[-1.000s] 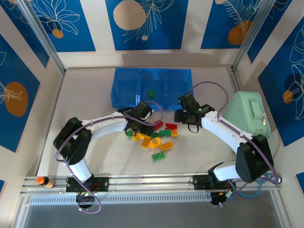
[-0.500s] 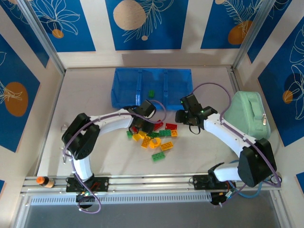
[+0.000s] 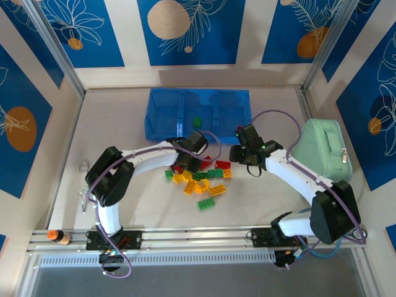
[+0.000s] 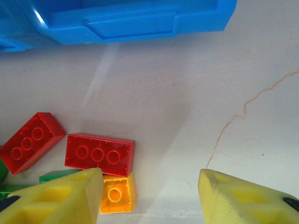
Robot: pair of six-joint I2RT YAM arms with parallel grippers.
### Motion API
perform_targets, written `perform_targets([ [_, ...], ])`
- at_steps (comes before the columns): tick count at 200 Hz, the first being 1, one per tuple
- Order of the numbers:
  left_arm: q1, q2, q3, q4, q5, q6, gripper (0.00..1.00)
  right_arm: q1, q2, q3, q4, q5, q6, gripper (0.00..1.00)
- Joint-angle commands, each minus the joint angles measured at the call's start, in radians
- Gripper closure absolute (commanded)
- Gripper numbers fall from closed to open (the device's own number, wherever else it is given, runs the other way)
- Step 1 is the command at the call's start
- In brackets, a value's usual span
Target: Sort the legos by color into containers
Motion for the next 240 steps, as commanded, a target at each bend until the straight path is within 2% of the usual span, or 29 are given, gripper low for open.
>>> perform_targets([
  [1,-0.009,0.008,0.048,-0.051,-0.033,0.018,0.69,-0.004,-0.029,-0.012,0.001,-0.001,0.019,0.44],
  [39,0.008,-0.043,0.108,-0.066,-0.030,0.036,0.69,-0.007,-0.046,-0.026,0.002,0.003,0.019,0.44],
  [77,0.022,-0.009,0.189,-0.106,-0.003,0.044,0.69,-0.013,-0.055,-0.043,0.003,-0.001,0.024,0.44],
  [116,0.038,-0.001,0.124,-0.085,-0.012,0.027,0.69,-0.028,-0.076,-0.074,0.012,-0.007,0.021,0.44],
  [149,0.090,-0.005,0.048,-0.027,0.042,0.006,0.69,-0.038,-0.076,-0.095,0.030,-0.031,0.024,0.44],
  [173,0.094,-0.002,0.035,0.007,0.083,0.011,0.69,-0.036,-0.071,-0.106,0.044,-0.043,0.035,0.44],
  [218,0.094,0.017,0.044,0.012,0.114,0.012,0.64,-0.030,-0.072,-0.106,0.037,-0.038,0.042,0.44],
  [240,0.093,0.009,0.041,0.012,0.116,0.008,0.47,-0.029,-0.076,-0.108,0.036,-0.034,0.042,0.44],
])
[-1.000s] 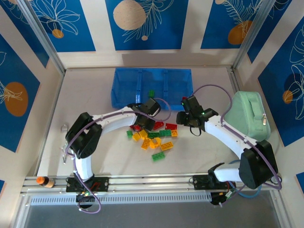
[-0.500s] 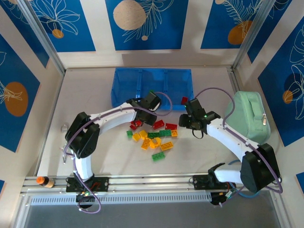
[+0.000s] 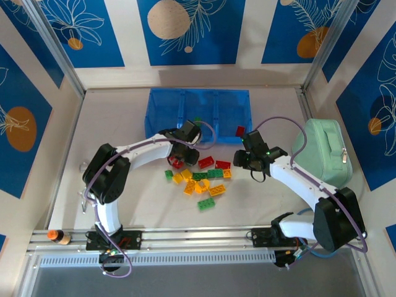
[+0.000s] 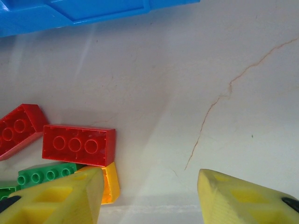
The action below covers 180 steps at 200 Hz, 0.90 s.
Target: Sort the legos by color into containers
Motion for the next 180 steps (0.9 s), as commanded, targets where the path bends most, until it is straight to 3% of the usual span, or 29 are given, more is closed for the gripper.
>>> perform_targets([
  [1,-0.003,0.007,-0.001,0.006,0.028,-0.007,0.47,0.004,-0.014,-0.008,0.005,-0.012,0.016,0.44],
  [80,-0.009,-0.006,0.063,-0.088,-0.118,-0.008,0.37,0.009,-0.024,-0.017,0.007,-0.009,0.023,0.44],
  [105,-0.011,-0.033,0.062,-0.085,-0.094,-0.014,0.30,0.009,-0.024,-0.020,0.009,-0.011,0.024,0.44],
  [156,-0.047,-0.065,0.087,-0.109,-0.077,0.004,0.33,0.009,-0.023,-0.023,0.013,-0.009,0.027,0.44],
  [180,-0.063,-0.036,0.106,-0.118,-0.053,0.003,0.42,0.010,-0.022,-0.021,0.014,-0.014,0.032,0.44],
])
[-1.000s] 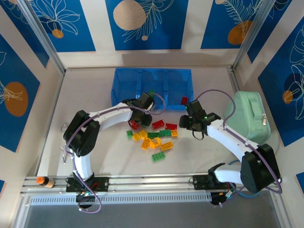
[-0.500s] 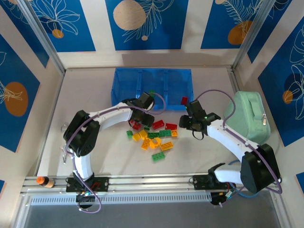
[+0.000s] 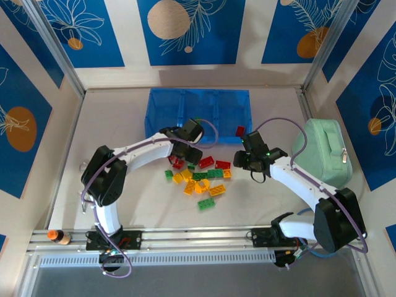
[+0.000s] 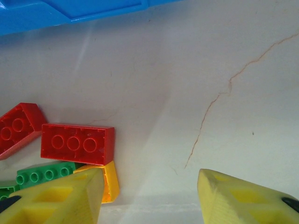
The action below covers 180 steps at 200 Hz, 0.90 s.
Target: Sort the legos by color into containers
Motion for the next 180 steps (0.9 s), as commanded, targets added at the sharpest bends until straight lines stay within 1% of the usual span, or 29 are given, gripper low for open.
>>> perform_targets([
  [1,-0.023,-0.009,0.046,-0.033,0.027,-0.001,0.42,0.007,-0.015,-0.008,0.007,-0.014,0.020,0.44],
  [20,-0.027,0.013,0.056,-0.046,0.033,-0.012,0.46,0.009,-0.017,-0.010,0.003,-0.012,0.020,0.45],
  [48,-0.038,0.045,0.062,-0.045,0.047,-0.022,0.46,0.009,-0.022,-0.015,0.000,-0.008,0.020,0.45],
  [101,-0.035,0.104,0.077,-0.055,0.013,-0.037,0.45,0.008,-0.023,-0.020,0.003,-0.008,0.020,0.45],
  [180,-0.035,0.157,0.078,-0.061,-0.003,-0.040,0.47,0.002,-0.023,-0.020,0.006,-0.011,0.014,0.45],
])
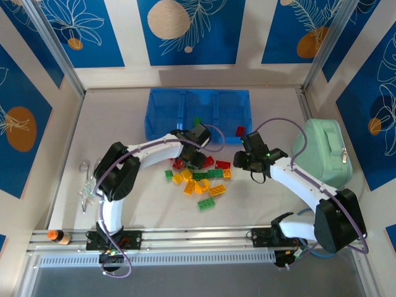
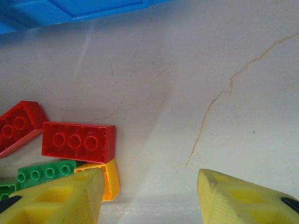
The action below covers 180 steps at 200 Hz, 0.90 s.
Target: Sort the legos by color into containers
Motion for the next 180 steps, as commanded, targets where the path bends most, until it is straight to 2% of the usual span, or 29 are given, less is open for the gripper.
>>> perform_targets([
  [1,-0.003,0.036,0.022,-0.029,-0.018,-0.015,0.47,-0.002,-0.016,-0.014,0.006,-0.011,0.014,0.45],
  [42,-0.005,0.045,0.019,-0.027,-0.028,-0.016,0.48,-0.004,-0.013,-0.018,0.010,-0.012,0.015,0.45],
  [104,-0.004,0.022,0.004,-0.040,-0.077,-0.010,0.43,-0.004,-0.015,-0.026,0.014,-0.013,0.023,0.45],
  [180,-0.007,0.056,0.013,-0.031,-0.042,-0.016,0.44,-0.004,-0.017,-0.030,0.016,-0.011,0.025,0.45],
])
